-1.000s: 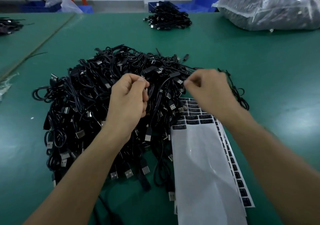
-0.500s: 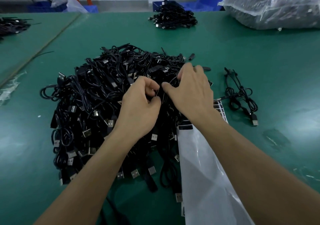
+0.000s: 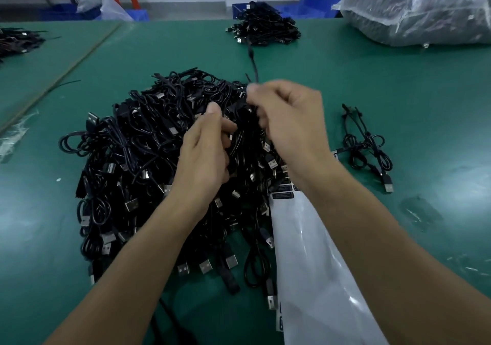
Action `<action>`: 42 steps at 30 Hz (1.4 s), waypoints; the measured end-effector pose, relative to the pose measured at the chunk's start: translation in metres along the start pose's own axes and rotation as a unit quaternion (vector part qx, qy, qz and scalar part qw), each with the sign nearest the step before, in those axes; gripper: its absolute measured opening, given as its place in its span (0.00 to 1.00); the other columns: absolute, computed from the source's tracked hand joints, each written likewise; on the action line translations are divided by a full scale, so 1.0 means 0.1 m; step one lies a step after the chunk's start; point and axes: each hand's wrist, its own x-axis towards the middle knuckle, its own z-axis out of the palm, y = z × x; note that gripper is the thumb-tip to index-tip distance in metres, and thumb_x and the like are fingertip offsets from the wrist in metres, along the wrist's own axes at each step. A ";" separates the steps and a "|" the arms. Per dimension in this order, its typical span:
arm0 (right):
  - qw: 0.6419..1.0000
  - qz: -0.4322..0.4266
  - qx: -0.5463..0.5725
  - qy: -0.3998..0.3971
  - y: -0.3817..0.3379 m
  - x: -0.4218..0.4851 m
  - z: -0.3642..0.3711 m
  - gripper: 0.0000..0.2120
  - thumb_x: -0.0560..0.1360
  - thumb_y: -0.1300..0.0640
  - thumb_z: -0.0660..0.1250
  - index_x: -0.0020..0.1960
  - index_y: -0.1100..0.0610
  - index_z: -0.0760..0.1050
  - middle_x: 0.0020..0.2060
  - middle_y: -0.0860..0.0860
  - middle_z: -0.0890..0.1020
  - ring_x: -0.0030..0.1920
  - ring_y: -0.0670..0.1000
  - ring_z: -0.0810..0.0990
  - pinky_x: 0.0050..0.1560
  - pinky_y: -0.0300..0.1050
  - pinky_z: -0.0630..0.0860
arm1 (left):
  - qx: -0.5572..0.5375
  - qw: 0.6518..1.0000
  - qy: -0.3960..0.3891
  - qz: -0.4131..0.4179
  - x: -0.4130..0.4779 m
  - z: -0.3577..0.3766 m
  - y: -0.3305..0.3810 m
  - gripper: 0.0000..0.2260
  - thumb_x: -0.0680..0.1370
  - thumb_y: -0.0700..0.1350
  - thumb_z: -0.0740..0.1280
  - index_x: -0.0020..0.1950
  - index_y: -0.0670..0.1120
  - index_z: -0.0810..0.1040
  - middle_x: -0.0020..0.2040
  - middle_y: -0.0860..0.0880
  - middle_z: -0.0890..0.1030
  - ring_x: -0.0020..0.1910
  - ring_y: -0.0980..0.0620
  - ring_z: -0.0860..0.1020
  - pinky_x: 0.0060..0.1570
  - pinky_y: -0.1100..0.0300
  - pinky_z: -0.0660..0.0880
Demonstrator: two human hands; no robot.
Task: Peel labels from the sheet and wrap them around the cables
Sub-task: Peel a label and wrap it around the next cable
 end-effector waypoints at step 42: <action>0.960 0.100 -0.251 -0.079 0.57 -0.39 -0.90 0.10 0.72 0.49 0.76 0.37 0.49 0.77 0.40 0.50 0.83 0.44 0.51 0.80 0.44 0.45 0.75 | 0.428 0.871 -0.214 0.115 -0.24 0.25 -0.24 0.20 0.67 0.60 0.74 0.40 0.56 0.63 0.44 0.58 0.78 0.37 0.59 0.74 0.34 0.56 0.68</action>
